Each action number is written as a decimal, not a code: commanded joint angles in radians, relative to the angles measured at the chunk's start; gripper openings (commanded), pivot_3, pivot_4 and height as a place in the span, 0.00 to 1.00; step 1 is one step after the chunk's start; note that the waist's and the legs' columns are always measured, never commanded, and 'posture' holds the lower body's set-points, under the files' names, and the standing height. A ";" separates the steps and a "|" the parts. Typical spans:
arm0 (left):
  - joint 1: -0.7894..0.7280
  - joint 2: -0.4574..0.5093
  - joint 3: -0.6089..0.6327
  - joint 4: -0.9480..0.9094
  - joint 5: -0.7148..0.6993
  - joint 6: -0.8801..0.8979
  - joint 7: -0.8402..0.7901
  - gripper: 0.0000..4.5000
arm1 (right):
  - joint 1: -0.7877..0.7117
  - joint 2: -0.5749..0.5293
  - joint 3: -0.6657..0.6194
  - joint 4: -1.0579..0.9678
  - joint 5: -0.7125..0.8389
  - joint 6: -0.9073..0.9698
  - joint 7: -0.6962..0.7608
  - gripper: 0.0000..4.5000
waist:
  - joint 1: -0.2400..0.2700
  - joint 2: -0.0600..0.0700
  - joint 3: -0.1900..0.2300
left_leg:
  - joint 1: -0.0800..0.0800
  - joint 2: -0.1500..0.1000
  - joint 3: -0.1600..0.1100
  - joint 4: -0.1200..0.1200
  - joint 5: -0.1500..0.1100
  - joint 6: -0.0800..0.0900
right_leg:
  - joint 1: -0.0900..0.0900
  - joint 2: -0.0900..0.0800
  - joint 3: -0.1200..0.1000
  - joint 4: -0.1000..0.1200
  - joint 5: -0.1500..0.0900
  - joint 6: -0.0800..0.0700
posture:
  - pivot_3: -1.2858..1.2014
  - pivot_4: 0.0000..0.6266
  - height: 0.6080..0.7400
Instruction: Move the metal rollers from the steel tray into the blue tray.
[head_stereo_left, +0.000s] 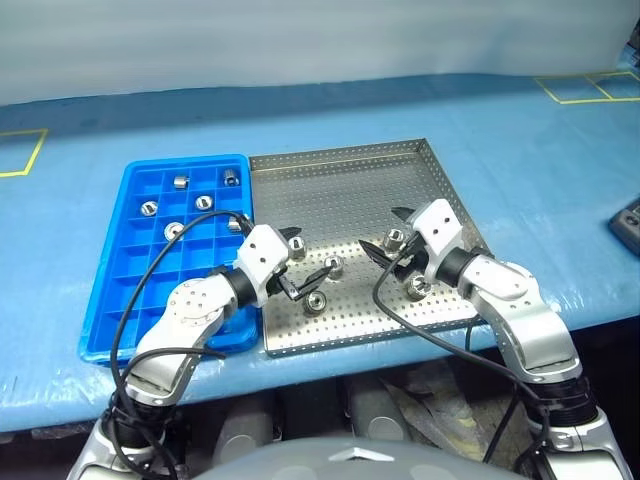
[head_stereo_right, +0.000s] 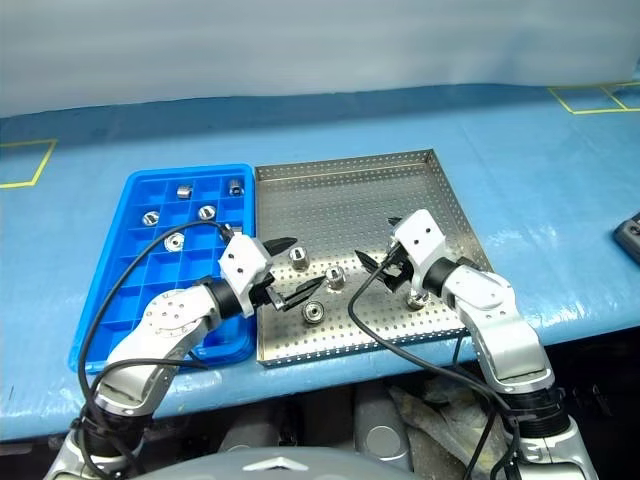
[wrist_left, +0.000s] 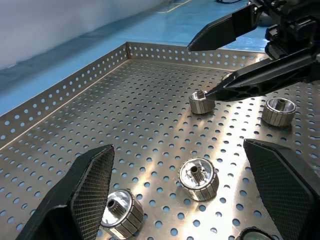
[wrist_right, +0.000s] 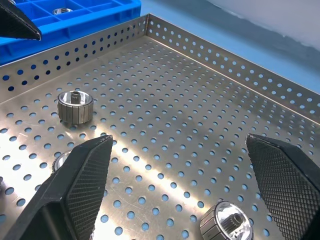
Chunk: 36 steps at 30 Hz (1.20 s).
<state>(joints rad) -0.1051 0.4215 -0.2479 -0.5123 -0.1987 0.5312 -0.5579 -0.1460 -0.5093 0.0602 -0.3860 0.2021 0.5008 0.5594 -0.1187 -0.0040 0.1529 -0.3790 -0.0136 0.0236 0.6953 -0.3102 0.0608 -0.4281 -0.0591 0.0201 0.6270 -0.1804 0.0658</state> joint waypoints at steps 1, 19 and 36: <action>-0.002 0.051 -0.023 -0.070 0.021 0.023 -0.022 0.99 | -0.009 0.003 -0.009 -0.021 -0.005 -0.022 -0.007 1.00 | 0.000 0.000 0.000 | 0.000 0.000 0.000 0.000 0.000 0.000 | 0.000 0.000 0.000 0.000 0.000 0.000 | 0.43 0.24 1.00; -0.132 0.179 -0.251 -0.016 0.194 0.114 -0.116 0.99 | 0.083 -0.140 -0.008 -0.151 0.052 0.003 0.157 1.00 | -0.002 0.000 0.000 | 0.000 0.000 0.000 0.000 0.000 0.000 | 0.000 0.001 0.000 0.000 0.000 0.000 | 0.42 0.24 1.00; -0.129 0.184 -0.289 0.031 0.261 0.132 -0.141 0.73 | 0.075 -0.135 0.010 -0.165 0.040 -0.015 0.145 1.00 | -0.002 -0.001 0.000 | 0.000 0.001 0.001 0.001 0.000 0.000 | 0.000 0.001 0.000 0.000 0.000 0.000 | 0.42 0.24 1.00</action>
<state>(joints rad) -0.2304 0.6088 -0.5404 -0.4777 0.0438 0.6562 -0.7004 -0.0569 -0.6503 0.0750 -0.5178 0.2418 0.5056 0.7125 -0.1209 -0.0047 0.1533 -0.3790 -0.0129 0.0241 0.6959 -0.3103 0.0612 -0.4281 -0.0585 0.0201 0.6268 -0.1809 0.0658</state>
